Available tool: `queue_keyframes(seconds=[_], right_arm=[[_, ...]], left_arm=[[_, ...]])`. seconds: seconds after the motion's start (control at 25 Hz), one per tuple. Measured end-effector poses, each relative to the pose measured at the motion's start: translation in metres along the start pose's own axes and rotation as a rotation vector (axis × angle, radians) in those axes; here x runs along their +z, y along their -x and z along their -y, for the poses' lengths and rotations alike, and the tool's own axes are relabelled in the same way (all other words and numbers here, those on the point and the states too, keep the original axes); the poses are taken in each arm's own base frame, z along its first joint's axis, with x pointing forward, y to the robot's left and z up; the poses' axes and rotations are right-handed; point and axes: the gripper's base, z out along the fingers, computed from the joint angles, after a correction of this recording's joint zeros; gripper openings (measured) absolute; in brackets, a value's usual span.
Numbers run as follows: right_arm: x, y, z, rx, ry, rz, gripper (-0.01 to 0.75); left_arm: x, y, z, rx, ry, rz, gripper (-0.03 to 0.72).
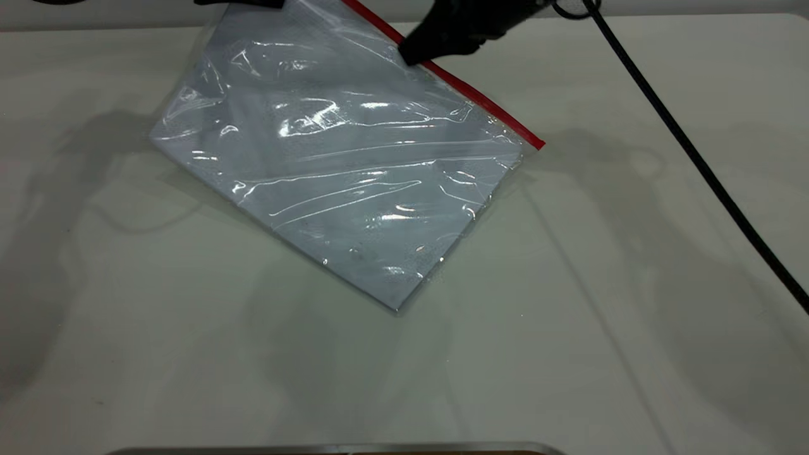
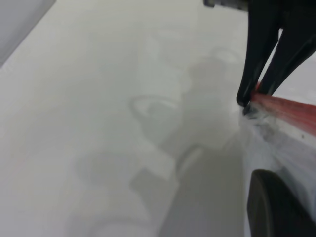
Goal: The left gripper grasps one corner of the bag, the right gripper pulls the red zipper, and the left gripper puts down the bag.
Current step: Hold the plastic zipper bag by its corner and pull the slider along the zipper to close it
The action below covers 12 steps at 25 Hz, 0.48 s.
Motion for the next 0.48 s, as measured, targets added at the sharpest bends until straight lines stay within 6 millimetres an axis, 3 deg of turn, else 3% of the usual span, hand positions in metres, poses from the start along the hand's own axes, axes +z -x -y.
queue_keyframes(seconds=[0.24,0.48], right_arm=[[-0.011,-0.043,0.024,0.056,0.006,-0.161,0.034],[-0.035,-0.063,0.040,0.119,0.040,-0.226,0.037]], left_arm=[[-0.001,0.000,-0.001,-0.005,0.007,0.013,0.051],[-0.001,0.002,-0.002,-0.011,0.012,0.032,0.051]])
